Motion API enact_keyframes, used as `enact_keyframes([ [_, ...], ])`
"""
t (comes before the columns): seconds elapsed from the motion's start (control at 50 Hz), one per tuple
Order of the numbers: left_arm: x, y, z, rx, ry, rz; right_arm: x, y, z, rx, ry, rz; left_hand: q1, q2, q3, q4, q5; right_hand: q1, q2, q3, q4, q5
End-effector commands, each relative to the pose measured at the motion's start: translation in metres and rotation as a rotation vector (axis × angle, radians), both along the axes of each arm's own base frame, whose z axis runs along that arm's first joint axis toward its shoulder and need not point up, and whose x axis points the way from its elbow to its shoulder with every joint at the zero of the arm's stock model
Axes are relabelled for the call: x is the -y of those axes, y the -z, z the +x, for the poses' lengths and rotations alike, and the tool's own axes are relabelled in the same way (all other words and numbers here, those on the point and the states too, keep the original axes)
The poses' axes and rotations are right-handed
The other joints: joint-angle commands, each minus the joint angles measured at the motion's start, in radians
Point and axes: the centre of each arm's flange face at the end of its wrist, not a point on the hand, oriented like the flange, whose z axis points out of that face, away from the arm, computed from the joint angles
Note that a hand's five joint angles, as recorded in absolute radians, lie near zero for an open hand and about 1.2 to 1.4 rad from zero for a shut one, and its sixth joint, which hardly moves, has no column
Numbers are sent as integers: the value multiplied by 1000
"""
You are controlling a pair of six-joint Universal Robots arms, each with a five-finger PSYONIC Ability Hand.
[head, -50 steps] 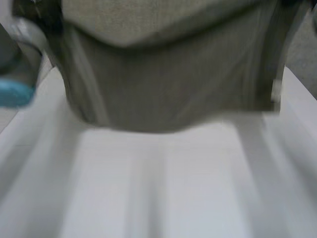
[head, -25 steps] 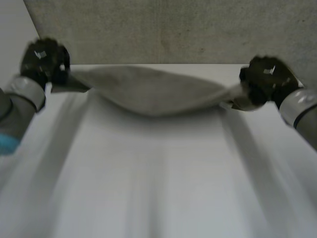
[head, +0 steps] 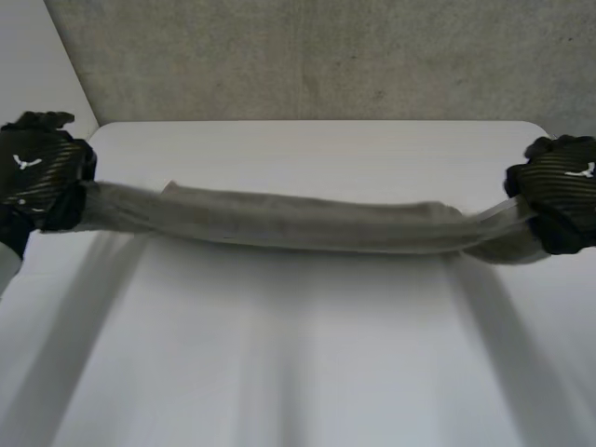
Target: Fold the towel.
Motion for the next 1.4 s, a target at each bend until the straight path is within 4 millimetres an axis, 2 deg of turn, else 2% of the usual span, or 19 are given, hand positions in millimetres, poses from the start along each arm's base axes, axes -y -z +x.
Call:
enact_keyframes([
  [0.02, -1, 4, 2, 1, 39, 25, 17, 25, -6, -102, -31, 76, 87, 45, -58, -66, 61, 62, 81, -53, -76, 49],
  [0.12, 13, 30, -7, -8, 74, 124, 38, 47, -6, -144, -45, 146, 87, 45, -58, -66, 61, 62, 81, -53, -76, 49],
  [0.16, 26, 41, -17, -9, 95, 163, 43, 54, -4, -142, -54, 171, 87, 45, -58, -66, 61, 62, 81, -53, -76, 49],
  [0.2, 33, 49, -22, -3, 92, 182, 52, 66, 5, -149, -82, 204, 87, 45, -58, -66, 61, 62, 81, -53, -76, 49],
  [0.28, 51, 59, -31, 4, 69, 203, 61, 75, 12, -158, -96, 222, 87, 45, -58, -66, 61, 62, 81, -53, -76, 49],
  [0.32, 71, 70, -32, 6, 35, 216, 66, 78, 14, -162, -95, 227, 87, 45, -58, -66, 61, 62, 81, -53, -76, 49],
  [0.48, 108, 88, -42, 10, 34, 239, 92, 93, 26, -171, -109, 224, 87, 45, -58, -66, 61, 62, 81, -53, -76, 49],
  [0.68, 127, 100, -58, 17, 56, 263, 118, 114, 42, -184, -128, 211, 87, 45, -58, -66, 61, 62, 81, -53, -76, 49],
  [0.92, 142, 105, -74, 22, 59, 238, 143, 126, 44, -203, -73, 140, 87, 45, -58, -66, 61, 62, 81, -53, -76, 49],
  [0.94, 143, 107, -74, 24, 57, 243, 144, 129, 44, -206, -69, 143, 87, 45, -58, -66, 61, 10, 30, -53, -76, -2],
  [0.96, 143, 109, -75, 25, 58, 252, 144, 129, 45, -207, -69, 143, 87, 45, -58, -66, 61, -406, -386, -53, -76, -419],
  [0.98, 143, 109, -75, 25, 58, 252, 144, 129, 45, -207, -69, 143, 87, 45, -58, -66, 61, -410, -390, -53, -76, -423],
  [1.02, 144, 111, -77, 27, 61, 257, 145, 130, 46, -211, -61, 133, -280, -322, -58, -66, -306, -1067, -1048, -53, -76, -1080],
  [1.04, 144, 111, -77, 27, 61, 257, 145, 130, 46, -211, -61, 133, -282, -324, -58, -66, -308, -1070, -1051, -53, -76, -1083],
  [1.06, 144, 111, -77, 27, 58, 255, 147, 132, 46, -213, -53, 125, -442, -484, -58, -66, -468, -1160, -1140, -53, -76, -1173],
  [1.2, 151, 108, -73, 25, 3, 238, 153, 134, 44, -222, -10, 88, -840, -882, -58, -66, -866, -1160, -1140, -53, -76, -1173],
  [1.24, 152, 105, -71, 26, -24, 229, 153, 132, 44, -223, -4, 82, -1068, -1110, -58, -66, -1094, -1160, -1140, -53, -76, -1173],
  [1.36, 151, 97, -71, 24, -29, 217, 148, 116, 46, -215, 14, 54, -1104, -1146, -58, -66, -1130, -1160, -1140, -53, -76, -1173],
  [1.4, 147, 84, -71, 19, -30, 205, 143, 98, 45, -183, 27, 29, -1102, -1143, -58, -66, -1127, -1160, -1140, -53, -76, -1173],
])
